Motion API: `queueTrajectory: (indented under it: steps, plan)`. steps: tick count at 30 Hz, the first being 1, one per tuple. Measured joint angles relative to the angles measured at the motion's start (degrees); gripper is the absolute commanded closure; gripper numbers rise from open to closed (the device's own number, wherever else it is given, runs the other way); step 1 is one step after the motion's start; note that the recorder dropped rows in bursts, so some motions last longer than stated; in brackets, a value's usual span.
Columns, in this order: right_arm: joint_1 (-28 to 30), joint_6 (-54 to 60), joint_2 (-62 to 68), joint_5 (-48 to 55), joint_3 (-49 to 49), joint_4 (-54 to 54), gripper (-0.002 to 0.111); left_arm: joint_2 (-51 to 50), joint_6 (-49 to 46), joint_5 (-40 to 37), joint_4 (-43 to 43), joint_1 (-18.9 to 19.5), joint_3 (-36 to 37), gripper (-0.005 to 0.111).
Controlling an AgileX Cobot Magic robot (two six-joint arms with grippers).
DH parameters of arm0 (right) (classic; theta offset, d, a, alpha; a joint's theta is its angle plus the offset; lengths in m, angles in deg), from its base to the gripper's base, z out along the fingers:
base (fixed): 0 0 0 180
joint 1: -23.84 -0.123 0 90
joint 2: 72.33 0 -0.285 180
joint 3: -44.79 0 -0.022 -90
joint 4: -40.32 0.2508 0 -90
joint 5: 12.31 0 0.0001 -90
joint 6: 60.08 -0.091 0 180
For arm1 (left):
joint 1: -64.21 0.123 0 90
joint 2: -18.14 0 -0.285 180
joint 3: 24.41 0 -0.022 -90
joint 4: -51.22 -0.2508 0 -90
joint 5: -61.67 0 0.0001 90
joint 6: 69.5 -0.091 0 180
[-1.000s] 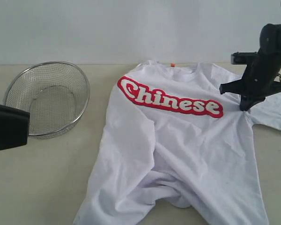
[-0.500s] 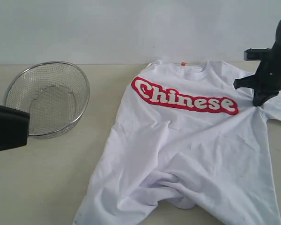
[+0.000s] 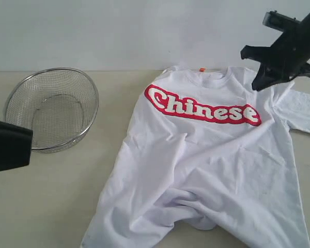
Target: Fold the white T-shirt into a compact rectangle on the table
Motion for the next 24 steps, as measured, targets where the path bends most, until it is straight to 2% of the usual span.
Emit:
queueTrajectory:
  steps: [1,5,10,17,24]
  plan:
    - [-1.33,0.00,-4.81,-3.77,-8.15,0.07,0.108,0.00,0.00,0.00,-0.46,0.00,0.00,0.102]
    - [-6.77,-0.65,-18.89,-10.06,-28.60,0.81,0.108,-2.53,0.00,0.00,-2.02,0.00,0.00,0.102]
    - [-9.64,-1.63,-23.43,-11.19,-40.51,0.84,0.108,-5.41,0.00,0.00,-2.48,0.00,0.00,0.102]
    - [-9.87,-1.79,-23.67,-14.50,-50.29,-1.33,0.108,-5.95,0.00,0.00,-2.82,0.00,0.00,0.102]
    - [-9.87,-3.46,-23.31,-16.97,-51.49,-4.26,0.108,-5.84,0.32,0.00,-3.03,0.00,0.00,0.102]
